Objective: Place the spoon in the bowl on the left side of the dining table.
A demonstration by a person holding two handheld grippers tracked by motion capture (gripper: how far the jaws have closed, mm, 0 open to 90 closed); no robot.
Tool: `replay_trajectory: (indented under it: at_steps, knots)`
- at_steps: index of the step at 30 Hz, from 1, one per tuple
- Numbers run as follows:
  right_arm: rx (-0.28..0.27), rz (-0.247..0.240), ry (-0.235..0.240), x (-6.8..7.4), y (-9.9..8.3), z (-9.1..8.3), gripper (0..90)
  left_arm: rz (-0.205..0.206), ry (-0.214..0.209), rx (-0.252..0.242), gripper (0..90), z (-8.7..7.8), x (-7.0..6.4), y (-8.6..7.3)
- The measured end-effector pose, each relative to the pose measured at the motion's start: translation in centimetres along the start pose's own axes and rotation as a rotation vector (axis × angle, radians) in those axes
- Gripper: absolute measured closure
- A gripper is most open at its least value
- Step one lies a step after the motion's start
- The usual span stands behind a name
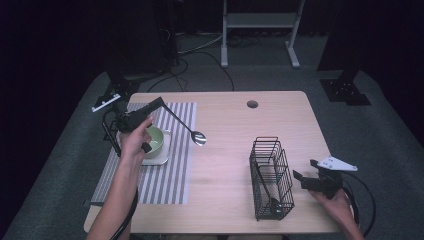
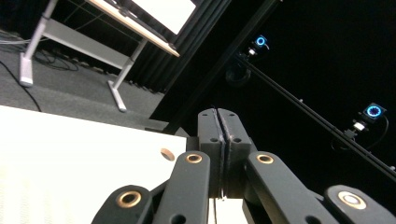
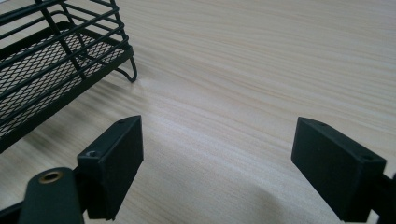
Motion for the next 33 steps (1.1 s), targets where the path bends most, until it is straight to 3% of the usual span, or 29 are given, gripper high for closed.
replay_trajectory:
  at_steps: [33]
  knots:
    - [0.007,-0.008,-0.009,0.0,0.0,0.1,15.7,-0.029,0.138,-0.083,89.6,-5.1,6.0,2.7]
Point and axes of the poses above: each handheld gripper's, and its own axes: z roughly forward along the jaws, y roughly out of its top, x roughly to its left, the point moved 9 cm from there along z, roughly forward along the jaws, and after that the axes turned 6 degrees about -x, right-handed, at the moved point
